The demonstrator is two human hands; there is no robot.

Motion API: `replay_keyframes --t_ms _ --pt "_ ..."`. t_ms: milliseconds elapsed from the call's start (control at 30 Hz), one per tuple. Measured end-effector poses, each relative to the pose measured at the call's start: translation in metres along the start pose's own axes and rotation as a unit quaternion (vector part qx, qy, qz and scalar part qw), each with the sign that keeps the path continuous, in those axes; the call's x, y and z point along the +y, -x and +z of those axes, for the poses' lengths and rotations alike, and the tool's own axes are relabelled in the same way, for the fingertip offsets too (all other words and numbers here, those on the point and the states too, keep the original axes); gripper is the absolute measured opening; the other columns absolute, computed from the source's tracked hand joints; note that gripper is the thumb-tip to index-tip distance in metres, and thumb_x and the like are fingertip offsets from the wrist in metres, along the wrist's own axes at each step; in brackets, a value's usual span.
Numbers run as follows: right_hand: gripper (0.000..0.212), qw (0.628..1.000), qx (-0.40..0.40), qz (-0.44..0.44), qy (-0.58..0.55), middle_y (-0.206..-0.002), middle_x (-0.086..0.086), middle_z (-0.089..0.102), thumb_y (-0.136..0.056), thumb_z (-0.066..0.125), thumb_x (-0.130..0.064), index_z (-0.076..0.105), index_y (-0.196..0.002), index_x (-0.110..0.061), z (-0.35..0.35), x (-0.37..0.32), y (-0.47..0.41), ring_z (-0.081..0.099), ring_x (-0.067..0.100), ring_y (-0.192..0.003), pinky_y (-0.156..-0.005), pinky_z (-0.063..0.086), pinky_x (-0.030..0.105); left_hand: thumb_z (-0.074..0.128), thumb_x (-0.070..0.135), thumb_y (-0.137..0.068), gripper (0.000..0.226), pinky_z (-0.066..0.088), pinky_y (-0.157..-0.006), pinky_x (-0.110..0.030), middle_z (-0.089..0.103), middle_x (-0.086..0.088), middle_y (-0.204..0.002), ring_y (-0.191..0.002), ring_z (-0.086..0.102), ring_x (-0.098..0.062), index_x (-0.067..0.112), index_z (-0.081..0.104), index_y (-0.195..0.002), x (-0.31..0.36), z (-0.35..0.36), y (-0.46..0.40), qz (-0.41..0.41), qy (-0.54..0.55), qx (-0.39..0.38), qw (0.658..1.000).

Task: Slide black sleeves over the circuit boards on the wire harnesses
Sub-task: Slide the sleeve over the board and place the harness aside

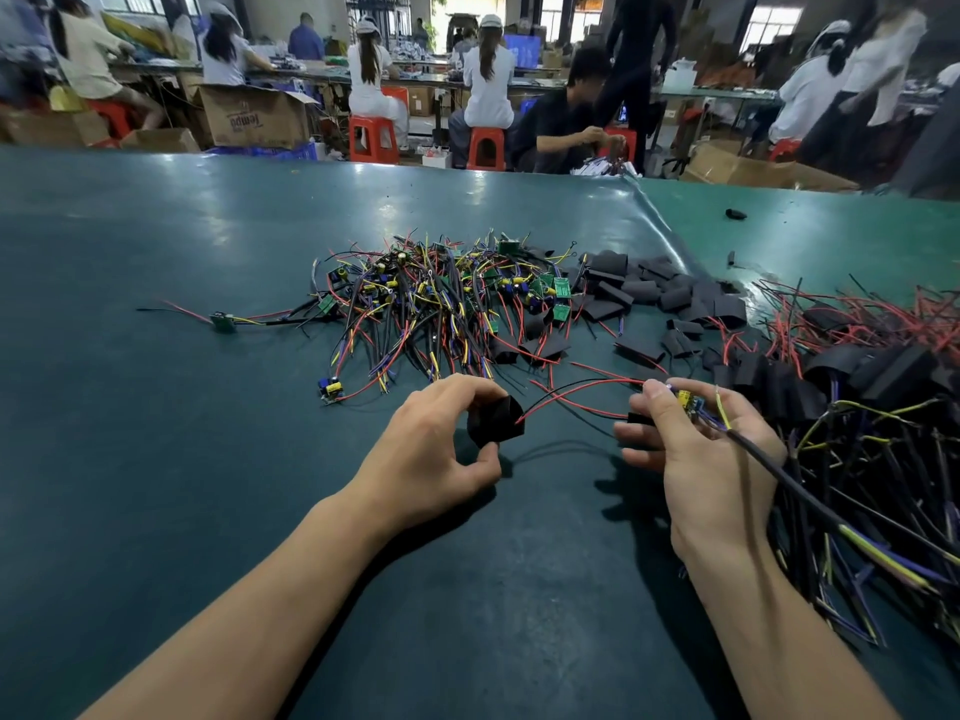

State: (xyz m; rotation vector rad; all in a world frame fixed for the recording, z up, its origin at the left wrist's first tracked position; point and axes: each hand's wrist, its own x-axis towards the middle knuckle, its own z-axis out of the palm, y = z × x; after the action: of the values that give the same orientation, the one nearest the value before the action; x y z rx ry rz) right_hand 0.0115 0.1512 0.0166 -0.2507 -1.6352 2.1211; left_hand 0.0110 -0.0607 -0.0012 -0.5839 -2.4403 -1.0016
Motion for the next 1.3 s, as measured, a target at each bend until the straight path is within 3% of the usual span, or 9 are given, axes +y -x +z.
replay_keyframes --t_ms 200,367,500,633,800,933,1033,1167,1300 --pt "0.011 0.993 -0.112 0.015 0.027 -0.083 0.01 0.075 -0.086 0.073 -0.014 0.064 -0.093 -0.015 0.004 -0.005 0.009 0.07 0.024 -0.056 -0.039 0.048 0.024 0.073 0.007 -0.074 0.042 0.043 -0.096 -0.038 0.067 0.006 -0.108 -0.103 0.059 -0.014 0.014 0.065 -0.114 0.001 0.002 0.0 -0.003 -0.051 0.027 0.998" --pt "0.024 0.977 -0.205 0.044 0.028 -0.09 0.01 0.075 -0.076 0.071 -0.032 0.069 -0.093 -0.015 0.008 -0.009 0.016 0.073 0.026 -0.069 -0.047 0.052 0.025 0.071 0.012 -0.071 0.045 0.043 -0.089 -0.039 0.069 0.002 -0.107 -0.099 0.063 -0.019 0.012 0.066 -0.116 0.006 0.004 -0.002 0.058 -0.117 0.015 0.991" --pt "0.033 0.973 -0.211 0.092 -0.005 -0.083 0.012 0.073 -0.071 0.072 -0.031 0.073 -0.089 -0.005 0.007 -0.009 0.013 0.07 0.02 -0.069 -0.056 0.054 0.023 0.07 0.012 -0.071 0.044 0.043 -0.086 -0.039 0.07 0.002 -0.106 -0.098 0.064 -0.019 0.011 0.067 -0.115 0.008 0.003 -0.004 0.065 -0.141 0.053 0.986" --pt "0.025 0.972 -0.207 0.109 0.0 -0.078 0.01 0.073 -0.068 0.073 -0.031 0.078 -0.084 -0.012 0.007 -0.008 0.012 0.066 0.015 -0.065 -0.055 0.053 0.021 0.077 0.008 -0.072 0.048 0.046 -0.088 -0.04 0.069 -0.002 -0.111 -0.102 0.064 -0.021 0.008 0.067 -0.119 0.009 0.0 -0.005 0.119 -0.143 0.048 0.981" --pt "0.023 0.964 -0.213 0.137 -0.081 -0.07 0.004 0.069 -0.069 0.071 -0.018 0.067 -0.09 -0.008 0.01 -0.006 0.015 0.064 0.011 -0.057 -0.05 0.052 0.019 0.073 0.011 -0.075 0.047 0.047 -0.089 -0.039 0.07 -0.004 -0.113 -0.1 0.064 -0.023 0.004 0.066 -0.12 0.019 0.005 -0.005 0.176 -0.146 0.053 0.972" --pt "0.025 0.949 -0.233 0.176 -0.123 -0.079 0.009 0.073 -0.07 0.066 -0.006 0.07 -0.095 -0.002 0.008 -0.006 0.012 0.069 0.014 -0.065 -0.064 0.058 0.02 0.075 0.006 -0.073 0.039 0.05 -0.084 -0.04 0.072 -0.004 -0.108 -0.095 0.068 -0.024 0.003 0.07 -0.112 0.017 0.002 -0.006 0.176 -0.125 0.062 0.974" --pt "0.03 0.95 -0.237 0.18 -0.095 -0.082 0.011 0.073 -0.068 0.067 -0.005 0.069 -0.098 -0.003 0.005 -0.008 0.01 0.07 0.019 -0.063 -0.062 0.059 0.024 0.075 0.003 -0.073 0.038 0.053 -0.082 -0.04 0.072 -0.004 -0.112 -0.095 0.069 -0.024 0.003 0.071 -0.111 0.017 0.0 -0.006 0.198 -0.11 0.063 0.972" --pt "0.023 0.959 -0.231 0.15 -0.066 -0.077 0.009 0.071 -0.064 0.072 -0.007 0.067 -0.086 -0.004 0.004 -0.009 0.008 0.066 0.019 -0.059 -0.056 0.056 0.025 0.074 0.001 -0.076 0.033 0.054 -0.08 -0.041 0.072 -0.005 -0.112 -0.092 0.069 -0.026 0.002 0.073 -0.109 0.019 -0.001 -0.003 0.2 -0.076 0.085 0.973" --pt "0.018 0.956 -0.246 0.152 -0.045 -0.076 0.012 0.072 -0.063 0.074 -0.008 0.073 -0.08 -0.005 0.003 -0.01 0.009 0.066 0.019 -0.059 -0.055 0.055 0.024 0.075 -0.001 -0.075 0.034 0.054 -0.084 -0.042 0.072 -0.006 -0.112 -0.097 0.068 -0.027 0.0 0.072 -0.109 0.017 -0.002 -0.003 0.192 -0.044 0.053 0.979"
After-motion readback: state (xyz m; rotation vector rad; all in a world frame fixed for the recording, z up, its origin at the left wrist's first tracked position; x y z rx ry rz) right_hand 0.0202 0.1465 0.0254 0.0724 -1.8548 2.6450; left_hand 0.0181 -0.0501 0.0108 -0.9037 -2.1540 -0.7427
